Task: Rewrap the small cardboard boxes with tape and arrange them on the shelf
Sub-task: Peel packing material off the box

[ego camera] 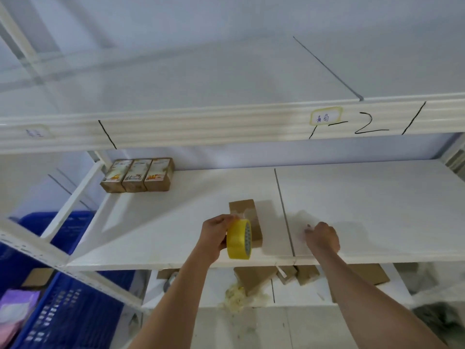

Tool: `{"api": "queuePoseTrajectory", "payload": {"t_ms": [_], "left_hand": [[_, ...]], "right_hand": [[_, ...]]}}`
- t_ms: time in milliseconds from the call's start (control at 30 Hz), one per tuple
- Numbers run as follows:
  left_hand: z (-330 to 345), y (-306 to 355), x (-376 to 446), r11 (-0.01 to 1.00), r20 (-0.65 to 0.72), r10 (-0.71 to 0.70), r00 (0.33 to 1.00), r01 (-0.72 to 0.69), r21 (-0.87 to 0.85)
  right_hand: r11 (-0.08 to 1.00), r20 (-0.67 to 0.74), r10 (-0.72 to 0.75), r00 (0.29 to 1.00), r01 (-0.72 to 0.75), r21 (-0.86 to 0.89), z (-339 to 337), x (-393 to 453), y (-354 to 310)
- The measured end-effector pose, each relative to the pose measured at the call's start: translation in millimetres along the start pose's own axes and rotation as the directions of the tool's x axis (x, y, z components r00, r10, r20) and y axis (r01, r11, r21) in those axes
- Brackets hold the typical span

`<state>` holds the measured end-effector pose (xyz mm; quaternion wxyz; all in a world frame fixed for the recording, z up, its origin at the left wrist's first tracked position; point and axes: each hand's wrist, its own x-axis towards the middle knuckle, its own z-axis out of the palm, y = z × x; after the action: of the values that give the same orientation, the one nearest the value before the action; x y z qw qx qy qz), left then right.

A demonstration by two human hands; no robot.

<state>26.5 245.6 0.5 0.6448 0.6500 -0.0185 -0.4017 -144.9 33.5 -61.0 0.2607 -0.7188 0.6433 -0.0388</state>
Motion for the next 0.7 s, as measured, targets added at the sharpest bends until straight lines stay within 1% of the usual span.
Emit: {"api": "queuePoseTrajectory", "payload": {"t_ms": [33, 67, 100, 133, 167, 200, 233, 267, 300, 333, 367, 433, 500, 600, 700], "left_hand": [[-1, 1, 0, 1.0, -0.008, -0.005, 1.0, 0.005, 0.006], [-3, 3, 0, 1.0, -0.013, -0.009, 1.0, 0.009, 0.01], [-5, 4, 1, 1.0, -0.016, -0.011, 1.0, 0.011, 0.009], [-7, 5, 2, 1.0, -0.018, -0.012, 1.0, 0.012, 0.008], [-9, 6, 2, 1.0, -0.018, -0.01, 1.0, 0.01, 0.009], [-12, 7, 2, 1.0, -0.017, -0.005, 1.0, 0.005, 0.014], [-15, 8, 2, 1.0, -0.009, 0.005, 1.0, -0.004, 0.026], [-18, 10, 2, 0.999, -0.002, 0.014, 1.0, -0.014, 0.039], [-23, 11, 1, 0.999, 0.003, 0.023, 1.0, -0.023, 0.049], [-28, 14, 0, 0.998, 0.004, 0.032, 0.999, -0.032, 0.056], [-34, 16, -1, 0.997, 0.001, 0.039, 0.999, -0.039, 0.065], [-49, 19, -1, 0.994, -0.013, 0.058, 0.998, -0.057, 0.099], [-65, 21, -3, 0.99, -0.02, 0.068, 0.997, -0.065, 0.128], [-93, 23, -8, 0.99, -0.035, 0.062, 0.997, -0.057, 0.129], [-133, 27, -18, 0.989, 0.0, 0.059, 0.998, -0.059, 0.136]], "right_hand": [[0.999, -0.053, -0.013, 0.999, 0.012, -0.036, -1, -4, -7], [0.999, -0.096, -0.047, 0.994, 0.045, -0.027, -3, -9, -18], [0.994, -0.121, -0.1, 0.988, 0.103, 0.021, -6, -17, -31], [0.98, -0.108, -0.166, 0.98, 0.177, 0.092, -7, -24, -47], [0.951, -0.046, -0.249, 0.967, 0.253, 0.176, -9, -33, -65], [0.916, 0.068, -0.342, 0.937, 0.316, 0.246, -12, -42, -83], [0.887, 0.21, -0.418, 0.884, 0.348, 0.303, -15, -53, -102], [0.868, 0.346, -0.468, 0.813, 0.35, 0.352, -18, -66, -119], [0.857, 0.447, -0.499, 0.742, 0.346, 0.383, -18, -77, -132], [0.843, 0.495, -0.53, 0.689, 0.363, 0.397, -17, -85, -141], [0.826, 0.505, -0.56, 0.657, 0.399, 0.398, -15, -92, -148], [0.798, 0.476, -0.601, 0.642, 0.454, 0.396, -8, -102, -157], [0.784, 0.427, -0.62, 0.659, 0.493, 0.378, 1, -113, -165], [0.774, 0.373, -0.631, 0.68, 0.524, 0.354, 15, -137, -183], [0.757, 0.372, -0.653, 0.66, 0.559, 0.338, 33, -165, -210]]}}
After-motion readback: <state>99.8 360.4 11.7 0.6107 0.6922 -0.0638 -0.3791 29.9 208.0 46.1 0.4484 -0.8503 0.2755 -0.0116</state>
